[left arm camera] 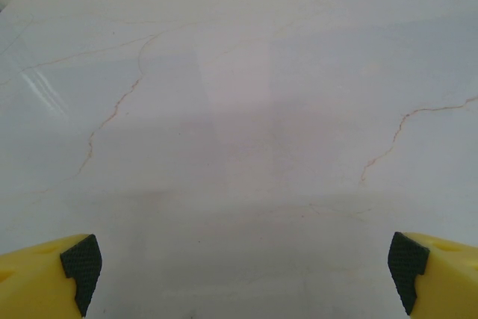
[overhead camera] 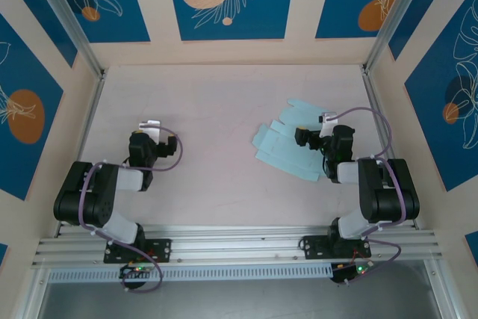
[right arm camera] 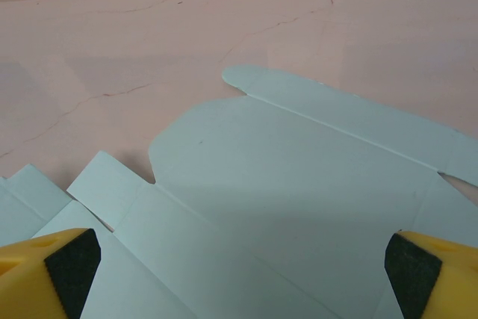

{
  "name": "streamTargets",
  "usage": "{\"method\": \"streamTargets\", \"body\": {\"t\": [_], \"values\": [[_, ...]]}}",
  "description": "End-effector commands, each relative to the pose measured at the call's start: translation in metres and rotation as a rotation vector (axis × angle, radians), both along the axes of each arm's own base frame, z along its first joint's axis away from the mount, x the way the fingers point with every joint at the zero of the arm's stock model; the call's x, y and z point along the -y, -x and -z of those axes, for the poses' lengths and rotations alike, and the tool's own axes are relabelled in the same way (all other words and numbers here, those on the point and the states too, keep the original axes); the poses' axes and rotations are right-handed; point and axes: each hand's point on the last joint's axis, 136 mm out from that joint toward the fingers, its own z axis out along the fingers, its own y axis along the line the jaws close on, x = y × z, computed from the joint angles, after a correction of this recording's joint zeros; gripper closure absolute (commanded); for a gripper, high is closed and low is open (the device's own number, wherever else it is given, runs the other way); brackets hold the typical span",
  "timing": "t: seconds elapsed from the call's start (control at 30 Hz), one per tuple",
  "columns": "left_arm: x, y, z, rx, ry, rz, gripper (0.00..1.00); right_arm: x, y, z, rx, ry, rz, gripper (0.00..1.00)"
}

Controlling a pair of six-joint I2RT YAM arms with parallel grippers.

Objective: Fold the paper box

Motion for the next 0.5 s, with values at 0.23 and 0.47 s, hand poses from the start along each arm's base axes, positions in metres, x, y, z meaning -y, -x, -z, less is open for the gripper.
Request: {"method": "streamTargets", "body": {"t": [0.23, 0.47], "values": [[0.003, -0.006, -0.018, 0.021, -0.006, 0.044, 0.00, 0.004, -0.007, -0.009, 0.009, 0.000, 0.029, 0.01], [-0.011, 0.008, -0.074, 0.045, 0.081, -0.072, 0.00, 0.028, -0.001, -0.044, -0.108, -0.035, 0.173, 0.00]]}}
